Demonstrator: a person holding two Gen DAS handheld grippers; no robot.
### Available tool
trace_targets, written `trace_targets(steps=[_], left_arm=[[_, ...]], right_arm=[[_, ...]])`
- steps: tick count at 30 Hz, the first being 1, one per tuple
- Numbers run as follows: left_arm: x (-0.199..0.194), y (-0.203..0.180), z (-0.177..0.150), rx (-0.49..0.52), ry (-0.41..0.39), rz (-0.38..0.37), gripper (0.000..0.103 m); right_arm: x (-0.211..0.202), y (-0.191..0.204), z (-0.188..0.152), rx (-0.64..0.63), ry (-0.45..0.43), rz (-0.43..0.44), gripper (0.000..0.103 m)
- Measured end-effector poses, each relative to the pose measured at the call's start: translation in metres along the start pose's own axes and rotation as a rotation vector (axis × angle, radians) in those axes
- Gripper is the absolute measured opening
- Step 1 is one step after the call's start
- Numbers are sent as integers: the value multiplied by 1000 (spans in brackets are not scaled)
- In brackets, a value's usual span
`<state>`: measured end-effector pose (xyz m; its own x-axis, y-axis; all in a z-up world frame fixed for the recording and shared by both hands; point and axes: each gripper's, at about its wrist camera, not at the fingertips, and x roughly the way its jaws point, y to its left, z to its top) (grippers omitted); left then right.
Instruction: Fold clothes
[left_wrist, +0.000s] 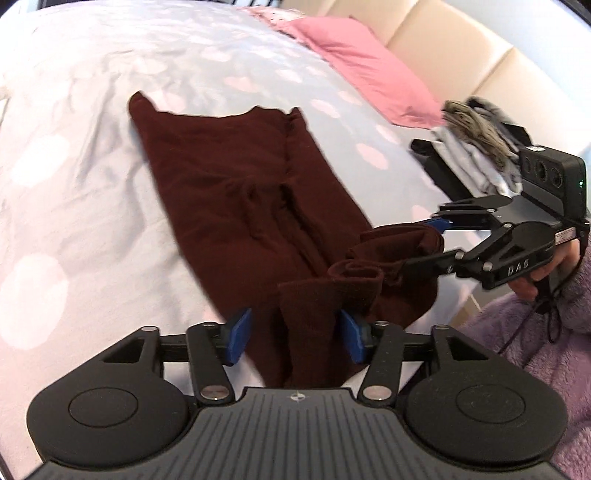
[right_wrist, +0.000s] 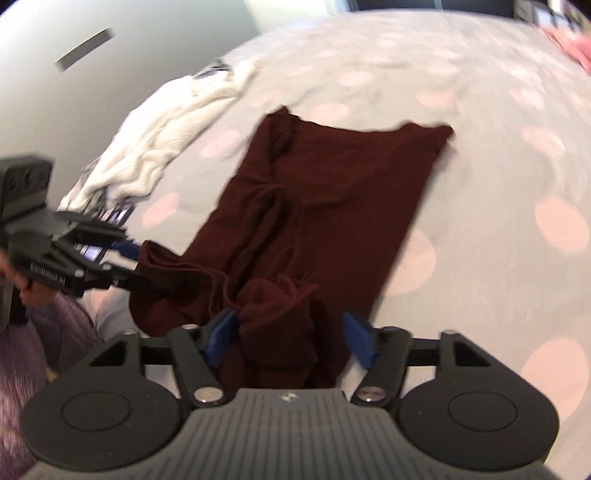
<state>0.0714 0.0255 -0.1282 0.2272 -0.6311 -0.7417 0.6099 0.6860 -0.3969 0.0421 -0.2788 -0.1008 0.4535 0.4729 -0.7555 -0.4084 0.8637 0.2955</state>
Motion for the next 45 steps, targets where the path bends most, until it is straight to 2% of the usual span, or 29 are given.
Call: trace_targets(steps=[2, 3, 7, 10, 11, 13, 14, 15, 18, 20, 24, 27, 29, 34, 40, 42, 45], left_arm=[[5, -5, 0, 40, 11, 5, 52], [8, -7, 1, 56, 17, 8, 52], [15, -9, 4, 72, 16, 25, 51], [16, -5, 7, 54, 20, 18, 44], [17, -4, 7, 53, 22, 17, 40], [17, -4, 8, 53, 24, 11, 30], [17, -4, 8, 52, 27, 4, 24], [17, -5, 9, 51, 24, 0, 21], [12, -5, 12, 43, 3, -12, 15], [2, -6, 16, 34, -34, -22, 14], [-33, -19, 20, 84, -136, -54, 13], [-63, -35, 17, 169, -177, -84, 13], [-81, -46, 12, 236, -189, -97, 13], [-113, -61, -4, 349, -156, -136, 13], [-134, -84, -27, 438, -53, -184, 13], [-131, -89, -31, 449, -20, -175, 13], [-124, -83, -26, 412, -27, -145, 13]], right_arm=[[5, 9, -5, -73, 24, 15, 69], [7, 14, -7, -111, 38, 19, 73], [14, 33, -17, -285, 80, -12, 78], [14, 40, -21, -369, 75, -47, 77], [12, 39, -20, -365, 57, -56, 76], [8, 36, -17, -345, 26, -67, 63], [6, 30, -13, -303, 18, -57, 47], [5, 25, -10, -267, 15, -50, 36], [6, 18, -6, -230, 31, -68, 29], [2, 16, -3, -202, 11, -61, 27], [-28, 16, 3, -140, -97, -7, 26], [-55, 18, 0, -115, -160, 35, 25], [-75, 25, -4, -149, -190, 67, 25], [-116, 44, -16, -257, -218, 145, 25], [-131, 69, -33, -371, -156, 263, 25], [-128, 77, -38, -393, -124, 274, 25], [-117, 79, -37, -393, -99, 239, 25]])
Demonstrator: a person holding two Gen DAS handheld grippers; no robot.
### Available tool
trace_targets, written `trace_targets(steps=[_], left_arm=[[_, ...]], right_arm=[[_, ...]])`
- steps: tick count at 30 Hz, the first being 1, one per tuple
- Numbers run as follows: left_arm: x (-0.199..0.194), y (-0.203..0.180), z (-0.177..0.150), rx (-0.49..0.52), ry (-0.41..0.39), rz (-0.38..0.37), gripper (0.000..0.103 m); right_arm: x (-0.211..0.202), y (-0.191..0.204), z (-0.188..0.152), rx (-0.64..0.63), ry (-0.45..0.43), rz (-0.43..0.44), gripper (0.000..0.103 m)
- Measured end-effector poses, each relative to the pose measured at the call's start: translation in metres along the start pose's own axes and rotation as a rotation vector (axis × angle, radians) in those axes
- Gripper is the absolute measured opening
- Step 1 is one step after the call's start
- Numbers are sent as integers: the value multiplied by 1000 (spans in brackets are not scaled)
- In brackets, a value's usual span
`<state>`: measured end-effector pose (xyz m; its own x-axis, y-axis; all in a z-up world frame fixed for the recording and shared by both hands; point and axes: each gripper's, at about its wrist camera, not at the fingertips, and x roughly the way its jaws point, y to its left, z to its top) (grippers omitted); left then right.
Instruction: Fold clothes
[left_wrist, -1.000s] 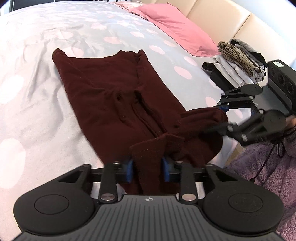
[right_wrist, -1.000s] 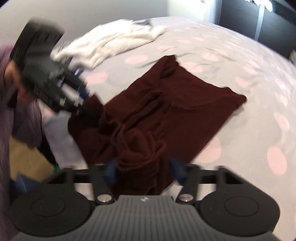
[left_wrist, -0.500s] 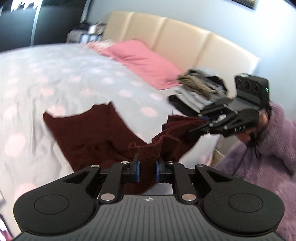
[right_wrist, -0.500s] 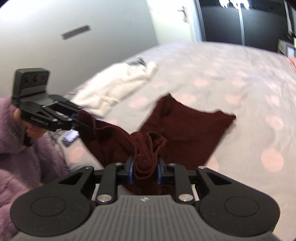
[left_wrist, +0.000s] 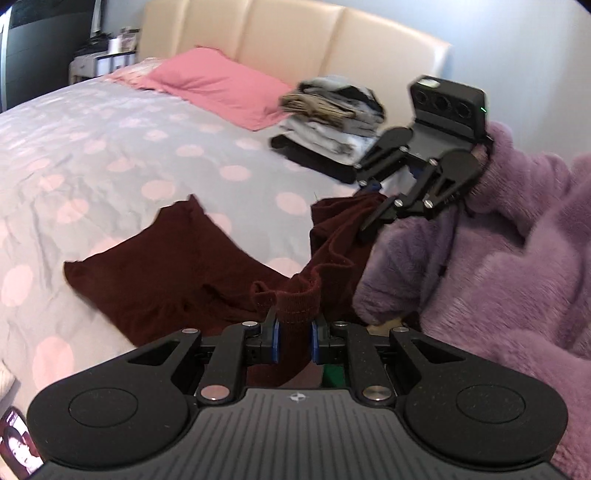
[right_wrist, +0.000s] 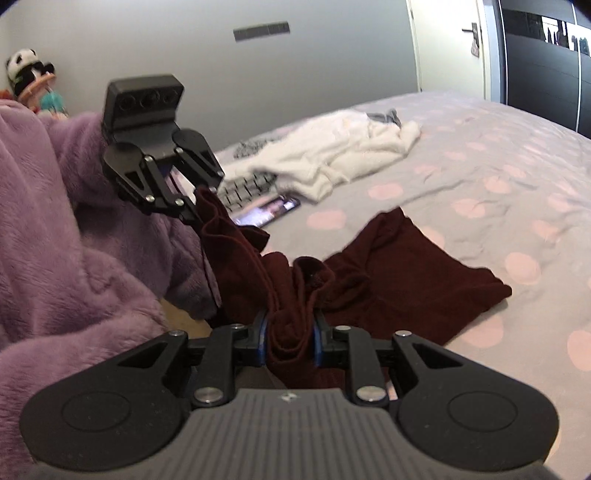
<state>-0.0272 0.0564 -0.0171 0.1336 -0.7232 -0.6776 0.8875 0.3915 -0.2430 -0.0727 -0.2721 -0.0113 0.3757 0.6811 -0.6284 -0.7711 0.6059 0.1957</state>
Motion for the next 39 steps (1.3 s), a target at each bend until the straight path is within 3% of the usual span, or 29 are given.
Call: trace_targets(steps=[6, 11, 16, 22, 25, 30, 34, 35, 39], left_arm=[[5, 32, 26, -20, -33, 77, 13], [23, 72, 57, -3, 0, 136, 13], [55, 123, 75, -61, 42, 190, 13], [100, 171, 80, -133, 144, 219, 13], [118, 195, 74, -217, 187, 231, 13], [136, 211, 66, -274, 219, 249, 14], [139, 216, 65, -309, 228, 280, 26], [138, 217, 65, -321, 229, 292, 31], [130, 215, 70, -368, 199, 346, 36]], right_arm=[[4, -28, 13, 60, -44, -77, 25], [21, -67, 40, 81, -40, -118, 25], [55, -116, 59, 141, 2, -177, 25], [105, -166, 61, 241, 72, -246, 25], [123, -183, 60, 283, 98, -262, 25], [150, -202, 53, 334, 152, -292, 25], [162, -210, 47, 377, 171, -335, 33], [163, -210, 46, 388, 172, -348, 38], [159, -208, 50, 411, 144, -406, 43]])
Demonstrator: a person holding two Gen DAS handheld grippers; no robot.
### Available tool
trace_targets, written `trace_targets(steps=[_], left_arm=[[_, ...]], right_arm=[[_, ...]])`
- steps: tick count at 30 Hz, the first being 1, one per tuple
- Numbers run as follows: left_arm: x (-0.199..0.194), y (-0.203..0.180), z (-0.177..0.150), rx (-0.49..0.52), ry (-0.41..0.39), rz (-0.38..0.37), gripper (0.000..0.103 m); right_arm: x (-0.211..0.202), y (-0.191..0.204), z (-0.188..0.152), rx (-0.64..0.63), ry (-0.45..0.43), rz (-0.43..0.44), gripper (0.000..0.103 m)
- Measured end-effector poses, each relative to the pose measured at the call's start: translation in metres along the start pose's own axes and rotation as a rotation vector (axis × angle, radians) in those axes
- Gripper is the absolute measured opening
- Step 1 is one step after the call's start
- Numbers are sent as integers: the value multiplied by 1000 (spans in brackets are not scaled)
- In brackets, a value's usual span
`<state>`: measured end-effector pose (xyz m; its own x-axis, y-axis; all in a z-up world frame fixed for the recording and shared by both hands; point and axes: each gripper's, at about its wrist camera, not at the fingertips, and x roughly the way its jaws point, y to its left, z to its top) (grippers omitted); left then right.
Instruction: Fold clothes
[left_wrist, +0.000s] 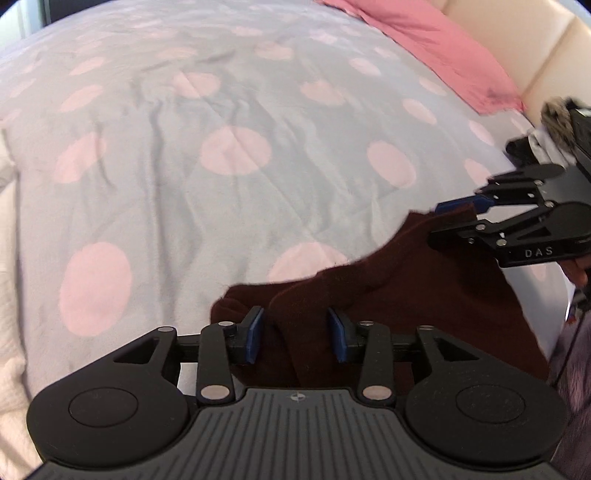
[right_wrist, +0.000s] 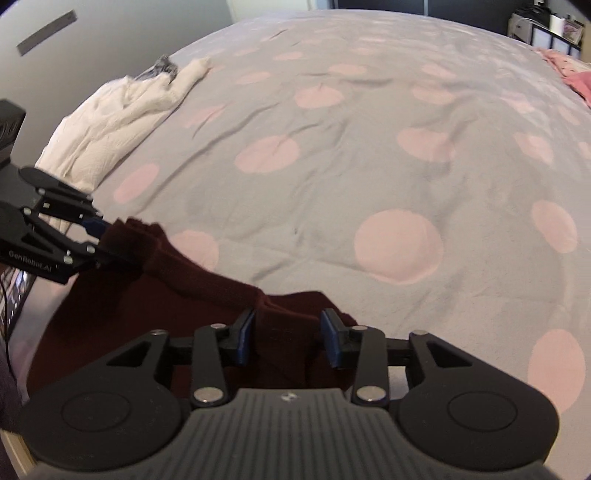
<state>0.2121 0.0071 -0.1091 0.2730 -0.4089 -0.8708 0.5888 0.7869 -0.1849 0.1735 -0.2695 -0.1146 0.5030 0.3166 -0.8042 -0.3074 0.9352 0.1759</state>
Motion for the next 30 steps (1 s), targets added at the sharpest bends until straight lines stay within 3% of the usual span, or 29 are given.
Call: trace_targets(steps=[3, 7, 11, 14, 19, 23, 30], left_arm=[[-16, 0, 0, -41, -55, 40, 38], [-42, -6, -8, -72, -145, 110, 38], [-64, -20, -27, -66, -191, 54, 29], [-65, -35, -43, -31, -173, 19, 22], [-49, -54, -65, 59, -144, 12, 21], [-24, -46, -69, 49, -90, 81, 21], [-19, -39, -69, 35, -72, 73, 24]], right_arm=[[-18, -1, 5, 47, -63, -60, 55], [-47, -4, 6, 121, -159, -79, 55], [-71, 5, -6, 106, -216, -35, 35], [-72, 16, -21, 91, -181, -3, 33], [-61, 32, -48, 31, -129, 41, 33], [-43, 27, -58, 18, -98, -40, 34], [-18, 8, -57, 60, -46, -63, 41]])
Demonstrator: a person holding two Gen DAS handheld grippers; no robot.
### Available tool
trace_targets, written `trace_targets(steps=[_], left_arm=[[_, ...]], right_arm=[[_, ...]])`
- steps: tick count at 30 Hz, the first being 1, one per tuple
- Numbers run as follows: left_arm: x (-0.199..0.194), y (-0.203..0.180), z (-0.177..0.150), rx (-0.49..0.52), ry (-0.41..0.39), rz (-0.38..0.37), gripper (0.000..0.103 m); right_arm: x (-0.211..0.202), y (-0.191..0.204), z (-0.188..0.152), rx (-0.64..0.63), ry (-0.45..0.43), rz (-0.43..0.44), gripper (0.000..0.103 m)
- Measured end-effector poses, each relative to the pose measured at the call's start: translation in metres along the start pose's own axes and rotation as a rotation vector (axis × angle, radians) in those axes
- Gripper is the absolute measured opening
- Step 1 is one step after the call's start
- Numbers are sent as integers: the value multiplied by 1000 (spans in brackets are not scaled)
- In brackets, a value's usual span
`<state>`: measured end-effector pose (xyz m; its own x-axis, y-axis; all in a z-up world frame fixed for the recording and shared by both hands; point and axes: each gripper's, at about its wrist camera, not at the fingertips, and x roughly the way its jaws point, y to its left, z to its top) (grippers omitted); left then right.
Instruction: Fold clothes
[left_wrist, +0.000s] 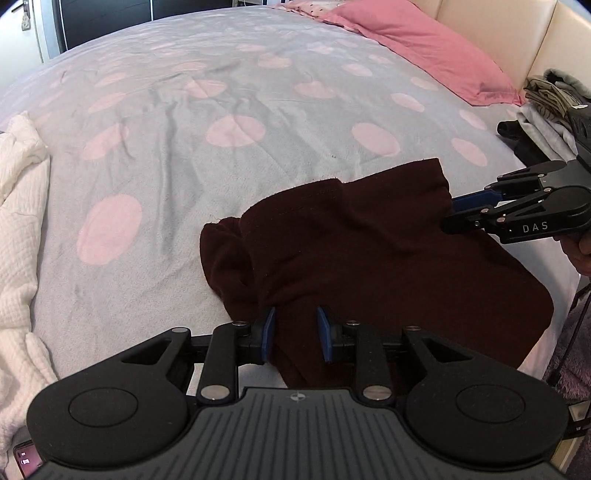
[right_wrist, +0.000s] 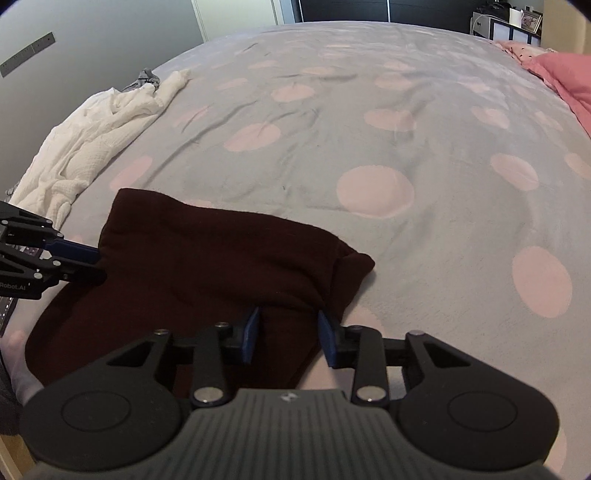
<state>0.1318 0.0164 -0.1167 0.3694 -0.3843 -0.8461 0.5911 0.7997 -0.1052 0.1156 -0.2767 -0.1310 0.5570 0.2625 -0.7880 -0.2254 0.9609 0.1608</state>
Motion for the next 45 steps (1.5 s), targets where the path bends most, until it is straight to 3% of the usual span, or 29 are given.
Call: trace_targets(steps=[4, 7, 11, 16, 21, 29, 31, 32, 34, 37, 38, 39, 42, 45], left_arm=[[-19, -3, -1, -3, -46, -4, 24], [-40, -9, -9, 33, -102, -10, 24], [-55, -25, -25, 104, -106, -63, 23], [-50, -41, -48, 180, -41, -78, 20], [-34, -35, -62, 150, 15, -56, 21], [-39, -24, -61, 51, 11, -61, 30], [-46, -19, -56, 11, -11, -52, 35], [-48, -15, -54, -20, -30, -41, 45], [-49, -2, -50, -103, -55, -38, 53], [-36, 21, -42, -259, -43, -68, 53], [-31, 26, -40, -292, -40, -76, 53], [-26, 32, -37, -323, -37, -84, 53], [-14, 39, -28, -358, -37, -103, 53], [-2, 44, -19, -379, -31, -131, 53]], right_arm=[[-12, 0, 5, 23, 0, 12, 41], [-34, 7, 1, -10, -47, 30, 40], [-63, 25, -12, -83, -91, 78, 39], [-77, 53, -38, -213, -47, 144, 32], [-60, 64, -64, -294, 34, 120, 28], [-55, 59, -64, -291, 50, 113, 29], [-63, 55, -59, -254, 36, 132, 29], [-67, 50, -54, -219, 20, 141, 31], [-74, 38, -44, -130, -23, 140, 39], [-72, 12, -29, 48, -60, 125, 47], [-67, 3, -24, 111, -59, 118, 60], [-61, -5, -21, 171, -55, 115, 65], [-41, -23, -17, 309, -15, 132, 65], [-24, -30, -12, 358, 0, 134, 65]])
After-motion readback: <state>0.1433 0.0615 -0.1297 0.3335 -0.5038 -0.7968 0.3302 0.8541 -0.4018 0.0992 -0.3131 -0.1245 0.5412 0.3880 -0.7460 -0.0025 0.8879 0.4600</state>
